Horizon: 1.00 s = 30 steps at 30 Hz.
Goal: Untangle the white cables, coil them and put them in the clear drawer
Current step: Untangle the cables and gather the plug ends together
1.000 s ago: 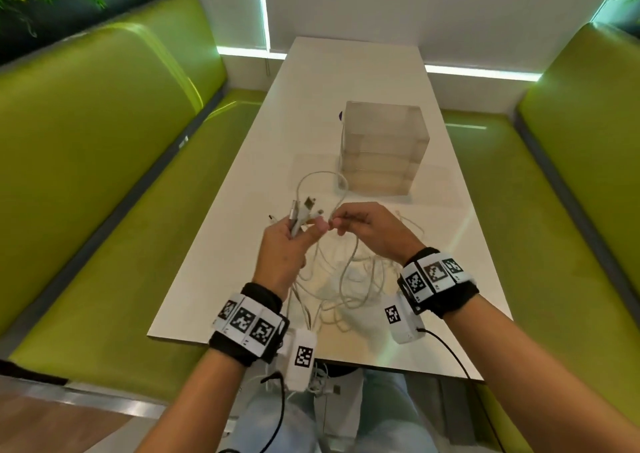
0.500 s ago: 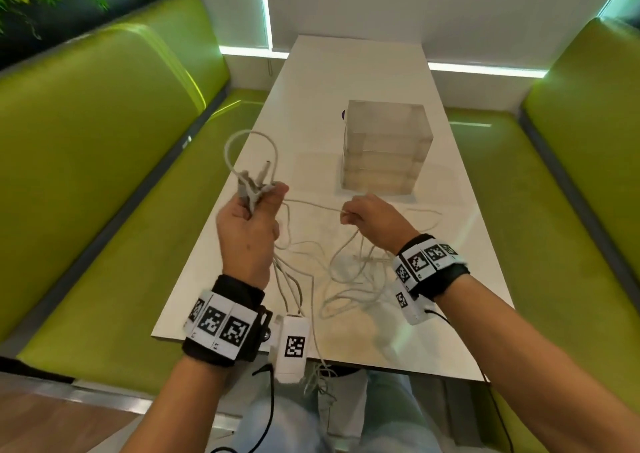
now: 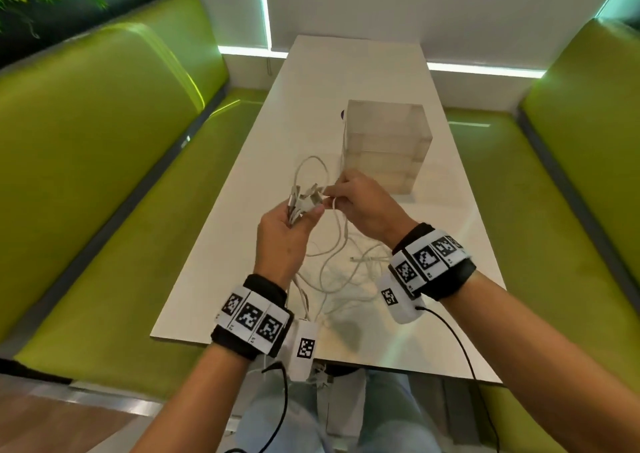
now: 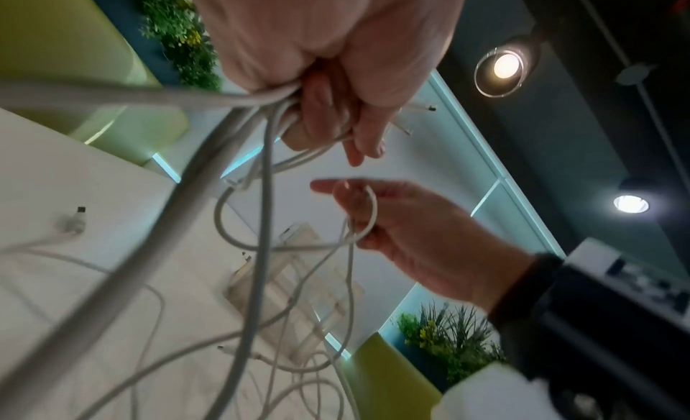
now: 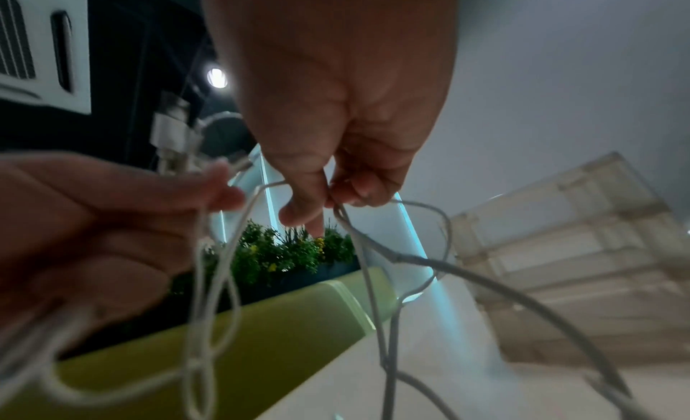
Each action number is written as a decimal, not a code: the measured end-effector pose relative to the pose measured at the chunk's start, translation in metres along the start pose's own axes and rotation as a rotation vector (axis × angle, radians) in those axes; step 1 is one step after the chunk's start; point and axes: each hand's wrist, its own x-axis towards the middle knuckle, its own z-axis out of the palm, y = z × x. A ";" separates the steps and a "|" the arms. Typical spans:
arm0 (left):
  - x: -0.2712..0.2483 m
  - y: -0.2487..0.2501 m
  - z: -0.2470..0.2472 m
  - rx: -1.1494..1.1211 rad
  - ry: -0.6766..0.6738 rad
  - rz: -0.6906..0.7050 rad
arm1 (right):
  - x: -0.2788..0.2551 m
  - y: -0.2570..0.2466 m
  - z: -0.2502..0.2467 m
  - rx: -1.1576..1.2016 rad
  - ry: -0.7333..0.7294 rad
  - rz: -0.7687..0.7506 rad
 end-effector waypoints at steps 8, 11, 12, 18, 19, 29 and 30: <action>-0.006 0.003 0.010 0.022 -0.018 -0.030 | -0.006 -0.018 -0.006 -0.085 0.020 0.034; -0.002 0.009 -0.002 -0.052 0.052 -0.021 | -0.006 0.004 0.002 -0.078 -0.007 0.074; 0.000 0.013 -0.008 -0.095 0.090 -0.012 | -0.007 0.017 0.005 -0.080 -0.034 0.121; 0.005 0.030 -0.041 -0.237 0.149 0.078 | -0.020 0.057 0.013 -0.047 -0.094 0.286; 0.004 0.030 -0.043 -0.240 0.155 0.083 | -0.020 0.057 0.012 -0.015 -0.073 0.289; 0.004 0.025 -0.051 -0.219 0.180 0.091 | -0.025 0.067 0.008 0.060 -0.020 0.264; 0.005 0.018 -0.044 -0.127 0.155 0.053 | -0.024 0.060 0.007 0.060 -0.019 0.226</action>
